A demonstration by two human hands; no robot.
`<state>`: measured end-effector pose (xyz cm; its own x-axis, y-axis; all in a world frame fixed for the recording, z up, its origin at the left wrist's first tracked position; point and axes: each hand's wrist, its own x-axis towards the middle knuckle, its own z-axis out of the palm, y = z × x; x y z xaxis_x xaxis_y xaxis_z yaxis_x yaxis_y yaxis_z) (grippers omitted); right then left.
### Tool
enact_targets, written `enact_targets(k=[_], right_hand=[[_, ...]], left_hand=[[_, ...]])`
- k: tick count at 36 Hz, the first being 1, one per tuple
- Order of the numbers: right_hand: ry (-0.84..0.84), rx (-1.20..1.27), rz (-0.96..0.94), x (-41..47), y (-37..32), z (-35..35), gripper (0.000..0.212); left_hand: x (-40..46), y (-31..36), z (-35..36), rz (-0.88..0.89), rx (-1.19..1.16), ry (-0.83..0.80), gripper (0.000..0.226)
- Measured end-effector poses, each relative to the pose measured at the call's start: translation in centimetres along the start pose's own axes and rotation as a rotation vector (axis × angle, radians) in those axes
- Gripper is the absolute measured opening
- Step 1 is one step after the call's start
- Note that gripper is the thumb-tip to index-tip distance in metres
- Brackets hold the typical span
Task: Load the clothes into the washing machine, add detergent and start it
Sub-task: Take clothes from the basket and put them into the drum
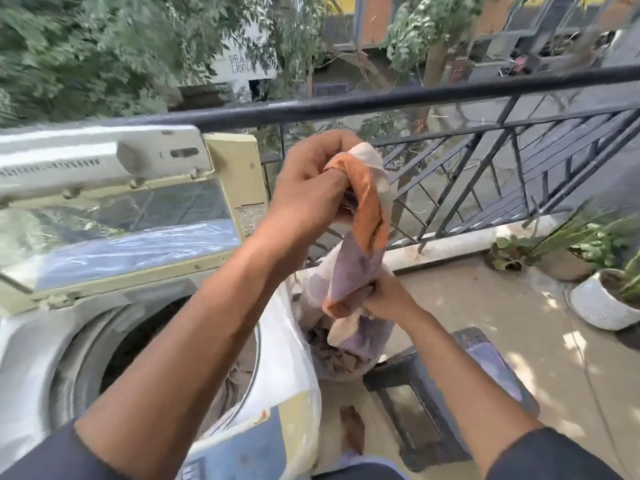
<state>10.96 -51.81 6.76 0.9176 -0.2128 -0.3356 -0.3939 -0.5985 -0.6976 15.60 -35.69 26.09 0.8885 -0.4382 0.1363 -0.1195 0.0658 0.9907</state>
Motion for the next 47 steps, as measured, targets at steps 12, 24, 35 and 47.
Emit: enact_targets(k=[12,24,35,47], right_hand=[[0.107,-0.084,-0.059,2.4,1.6,-7.0,0.007],[0.372,-0.140,-0.125,2.7,-2.7,-13.5,0.024],[0.316,-0.208,-0.214,1.1,-6.6,-10.6,0.012],[0.111,0.135,-0.642,-1.2,-8.4,-9.9,0.026]], left_hand=[[-2.6,-11.0,-4.1,-0.087,0.780,0.405,0.066],[-6.1,-14.0,-4.2,-0.428,0.792,-0.499,0.146],[-1.3,-14.4,1.0,-0.130,0.555,-0.165,0.164],[1.9,-17.2,2.0,-0.240,0.254,0.345,0.012]])
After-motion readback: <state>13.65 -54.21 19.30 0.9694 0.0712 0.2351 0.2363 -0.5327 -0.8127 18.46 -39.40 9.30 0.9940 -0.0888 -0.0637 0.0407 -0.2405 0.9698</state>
